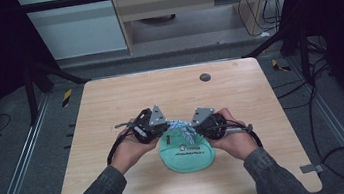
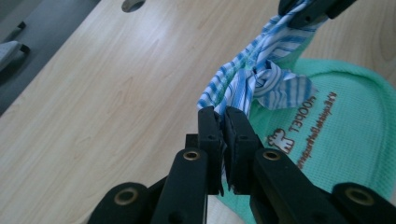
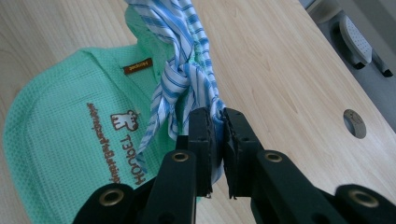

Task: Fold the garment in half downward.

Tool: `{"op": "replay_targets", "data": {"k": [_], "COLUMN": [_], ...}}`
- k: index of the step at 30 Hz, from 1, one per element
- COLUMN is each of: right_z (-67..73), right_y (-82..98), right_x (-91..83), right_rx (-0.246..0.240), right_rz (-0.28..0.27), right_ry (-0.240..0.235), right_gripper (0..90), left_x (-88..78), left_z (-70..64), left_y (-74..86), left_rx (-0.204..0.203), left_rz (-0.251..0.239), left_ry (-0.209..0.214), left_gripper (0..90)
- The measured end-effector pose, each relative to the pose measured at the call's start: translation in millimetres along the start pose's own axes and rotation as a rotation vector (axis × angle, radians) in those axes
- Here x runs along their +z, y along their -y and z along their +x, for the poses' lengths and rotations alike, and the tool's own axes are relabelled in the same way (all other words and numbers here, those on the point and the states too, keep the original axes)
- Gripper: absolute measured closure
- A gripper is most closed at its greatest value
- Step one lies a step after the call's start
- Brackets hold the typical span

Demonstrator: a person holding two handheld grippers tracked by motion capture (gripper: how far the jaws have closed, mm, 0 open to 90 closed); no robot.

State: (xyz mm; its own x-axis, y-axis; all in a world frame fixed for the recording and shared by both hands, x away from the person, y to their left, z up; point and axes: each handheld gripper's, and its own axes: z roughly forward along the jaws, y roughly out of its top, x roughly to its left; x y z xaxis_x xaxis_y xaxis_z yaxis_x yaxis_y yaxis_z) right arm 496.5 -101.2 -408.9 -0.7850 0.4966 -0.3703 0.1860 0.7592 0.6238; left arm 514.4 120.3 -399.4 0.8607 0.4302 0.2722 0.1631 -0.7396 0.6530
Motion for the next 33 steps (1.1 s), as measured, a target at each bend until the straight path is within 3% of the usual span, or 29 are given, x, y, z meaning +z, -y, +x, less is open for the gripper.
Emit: {"op": "replay_targets", "data": {"k": [14,33], "right_z": [17.4,32.7], "right_y": [12.3,17.2], "right_x": [-0.4,-6.7], "right_rx": [0.0,-0.008], "right_rz": [-0.006,-0.021], "right_ry": [-0.028,-0.048], "right_gripper": [81.6,81.3], "left_x": [-1.8,-3.0], "left_z": [-15.6,-23.4], "left_y": [16.7,31.2], "left_rx": [-0.01,-0.028], "left_rz": [-0.01,-0.019], "left_ry": [0.033,0.052], "left_gripper": [86.1,85.6]}}
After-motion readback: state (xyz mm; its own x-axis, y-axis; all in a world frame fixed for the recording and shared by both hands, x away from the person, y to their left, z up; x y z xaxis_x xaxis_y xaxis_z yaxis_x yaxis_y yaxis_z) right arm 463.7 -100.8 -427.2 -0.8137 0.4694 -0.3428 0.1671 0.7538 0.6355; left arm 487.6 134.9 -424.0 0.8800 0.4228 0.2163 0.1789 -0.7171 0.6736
